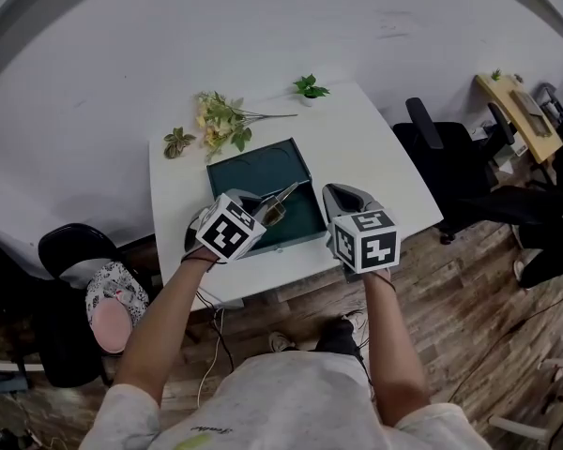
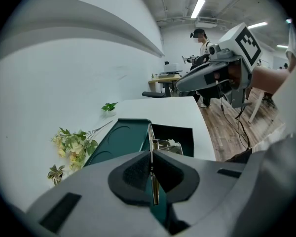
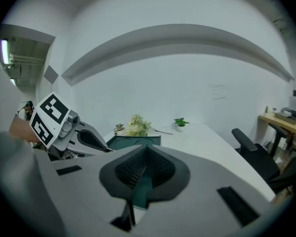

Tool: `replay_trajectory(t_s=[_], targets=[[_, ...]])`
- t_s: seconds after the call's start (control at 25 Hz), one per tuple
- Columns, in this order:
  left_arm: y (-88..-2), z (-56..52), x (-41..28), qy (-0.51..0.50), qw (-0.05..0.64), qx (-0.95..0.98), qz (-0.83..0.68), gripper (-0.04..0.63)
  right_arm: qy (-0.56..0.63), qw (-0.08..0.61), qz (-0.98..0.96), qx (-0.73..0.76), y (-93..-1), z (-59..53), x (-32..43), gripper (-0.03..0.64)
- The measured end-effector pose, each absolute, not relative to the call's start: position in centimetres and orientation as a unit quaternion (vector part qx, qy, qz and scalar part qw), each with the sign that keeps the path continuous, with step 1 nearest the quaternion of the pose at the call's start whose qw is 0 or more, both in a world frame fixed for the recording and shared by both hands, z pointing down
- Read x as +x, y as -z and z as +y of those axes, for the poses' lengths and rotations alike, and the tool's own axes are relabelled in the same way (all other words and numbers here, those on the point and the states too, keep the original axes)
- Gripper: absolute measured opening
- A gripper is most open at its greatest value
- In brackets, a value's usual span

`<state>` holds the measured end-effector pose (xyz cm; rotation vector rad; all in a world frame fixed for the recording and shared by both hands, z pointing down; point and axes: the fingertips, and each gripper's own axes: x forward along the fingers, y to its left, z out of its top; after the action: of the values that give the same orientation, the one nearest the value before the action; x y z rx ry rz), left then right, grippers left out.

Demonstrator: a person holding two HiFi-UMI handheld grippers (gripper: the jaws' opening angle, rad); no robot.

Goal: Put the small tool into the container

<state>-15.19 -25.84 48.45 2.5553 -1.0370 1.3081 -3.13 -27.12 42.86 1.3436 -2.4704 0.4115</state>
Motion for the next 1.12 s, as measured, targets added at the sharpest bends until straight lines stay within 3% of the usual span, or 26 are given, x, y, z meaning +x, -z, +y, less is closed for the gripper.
replay_trajectory(t_s=[1.12], targets=[[-54.2,-27.0,-13.6,-0.518,0.013,0.799,-0.305,0.011,-0.155,0.168,-0.852,0.471,-44.5,-26.7,-1.6,0.003]])
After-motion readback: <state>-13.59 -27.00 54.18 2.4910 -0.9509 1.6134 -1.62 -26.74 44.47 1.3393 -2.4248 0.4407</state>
